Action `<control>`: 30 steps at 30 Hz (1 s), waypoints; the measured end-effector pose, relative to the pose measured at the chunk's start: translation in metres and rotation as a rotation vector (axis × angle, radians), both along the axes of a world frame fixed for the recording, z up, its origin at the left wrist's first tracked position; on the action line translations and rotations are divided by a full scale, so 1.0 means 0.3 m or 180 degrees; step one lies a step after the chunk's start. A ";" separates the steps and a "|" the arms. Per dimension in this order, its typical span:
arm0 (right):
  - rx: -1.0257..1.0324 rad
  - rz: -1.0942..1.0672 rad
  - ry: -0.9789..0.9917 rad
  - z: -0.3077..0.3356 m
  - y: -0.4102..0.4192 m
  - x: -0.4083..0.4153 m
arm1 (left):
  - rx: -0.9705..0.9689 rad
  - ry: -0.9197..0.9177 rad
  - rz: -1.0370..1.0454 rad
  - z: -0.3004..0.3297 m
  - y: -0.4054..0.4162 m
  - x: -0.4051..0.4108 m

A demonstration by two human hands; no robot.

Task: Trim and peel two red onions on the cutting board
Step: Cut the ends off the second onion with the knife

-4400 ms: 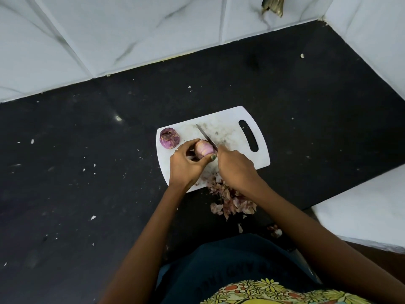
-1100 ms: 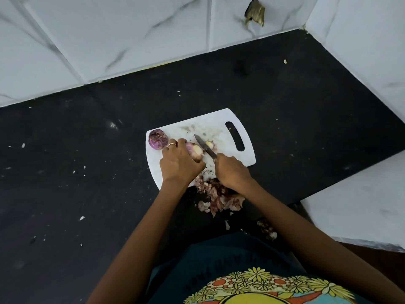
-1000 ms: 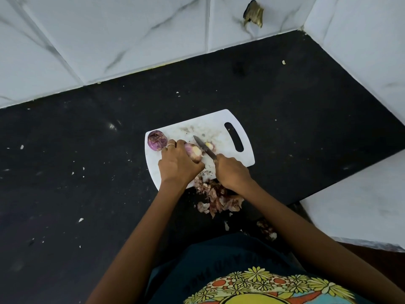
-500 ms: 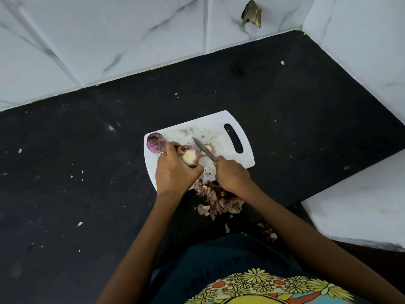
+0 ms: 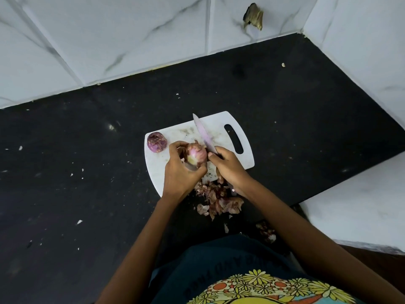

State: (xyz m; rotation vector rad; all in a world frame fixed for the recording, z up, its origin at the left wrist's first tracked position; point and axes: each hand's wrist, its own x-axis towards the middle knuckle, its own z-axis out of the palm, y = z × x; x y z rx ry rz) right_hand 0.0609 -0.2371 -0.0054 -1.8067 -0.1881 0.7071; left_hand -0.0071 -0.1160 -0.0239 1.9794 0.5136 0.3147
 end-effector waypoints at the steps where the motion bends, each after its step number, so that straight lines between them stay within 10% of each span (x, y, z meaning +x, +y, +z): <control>1: 0.0158 -0.0057 0.0053 0.000 0.001 -0.003 | -0.0040 0.0006 -0.0030 -0.006 0.004 -0.004; 30: -0.0530 0.0100 -0.0521 -0.047 0.015 0.029 | 0.0259 0.0178 -0.0151 -0.087 0.067 -0.005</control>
